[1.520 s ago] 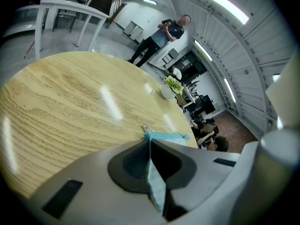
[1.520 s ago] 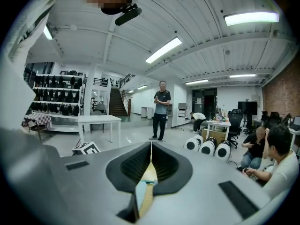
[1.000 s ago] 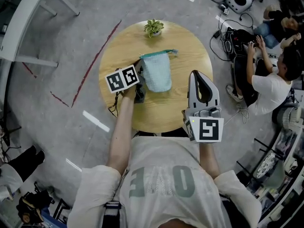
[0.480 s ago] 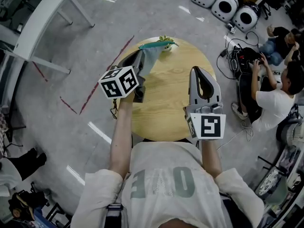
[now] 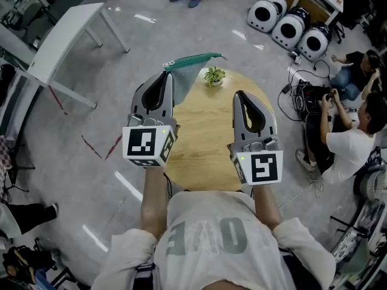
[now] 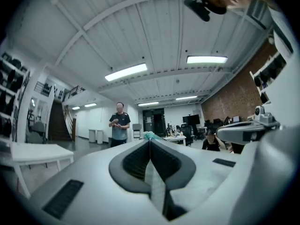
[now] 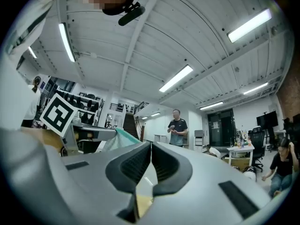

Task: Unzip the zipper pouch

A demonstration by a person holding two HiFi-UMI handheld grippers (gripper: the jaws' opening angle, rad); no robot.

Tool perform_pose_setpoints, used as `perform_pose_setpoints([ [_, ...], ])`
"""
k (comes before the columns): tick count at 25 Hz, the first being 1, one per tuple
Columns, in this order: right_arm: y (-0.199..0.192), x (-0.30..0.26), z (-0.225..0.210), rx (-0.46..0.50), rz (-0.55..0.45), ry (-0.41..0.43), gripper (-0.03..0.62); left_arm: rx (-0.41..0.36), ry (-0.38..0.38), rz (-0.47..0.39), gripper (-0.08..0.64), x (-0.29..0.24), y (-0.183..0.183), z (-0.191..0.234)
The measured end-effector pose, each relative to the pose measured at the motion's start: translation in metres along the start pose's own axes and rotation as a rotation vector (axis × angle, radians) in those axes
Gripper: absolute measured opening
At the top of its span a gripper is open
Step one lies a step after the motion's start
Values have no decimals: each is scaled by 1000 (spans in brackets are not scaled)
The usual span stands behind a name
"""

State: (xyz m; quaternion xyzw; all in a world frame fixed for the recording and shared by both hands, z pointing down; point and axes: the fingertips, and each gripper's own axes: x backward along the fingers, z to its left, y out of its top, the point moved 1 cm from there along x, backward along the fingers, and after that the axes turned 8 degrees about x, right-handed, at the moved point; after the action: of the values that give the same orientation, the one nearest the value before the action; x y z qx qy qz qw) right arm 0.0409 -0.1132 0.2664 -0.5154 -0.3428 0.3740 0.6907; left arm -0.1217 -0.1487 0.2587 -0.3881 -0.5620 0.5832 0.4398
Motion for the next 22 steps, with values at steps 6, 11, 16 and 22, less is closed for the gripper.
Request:
perform_pose_setpoints([
  [6,7,4,16,-18,-3,55,31,-186,59,-131,29,36,29,-20],
  [11,2,10,24,-37,17,81,31,-340,57,-71,30,55,18,-34],
  [16,-3,14,31,-44,32,89,31,-354,40,-44,29,62,7,-39],
  [22,26,6,36,-82,-49,189,33,-383,11,-39,30,62,3,-50],
])
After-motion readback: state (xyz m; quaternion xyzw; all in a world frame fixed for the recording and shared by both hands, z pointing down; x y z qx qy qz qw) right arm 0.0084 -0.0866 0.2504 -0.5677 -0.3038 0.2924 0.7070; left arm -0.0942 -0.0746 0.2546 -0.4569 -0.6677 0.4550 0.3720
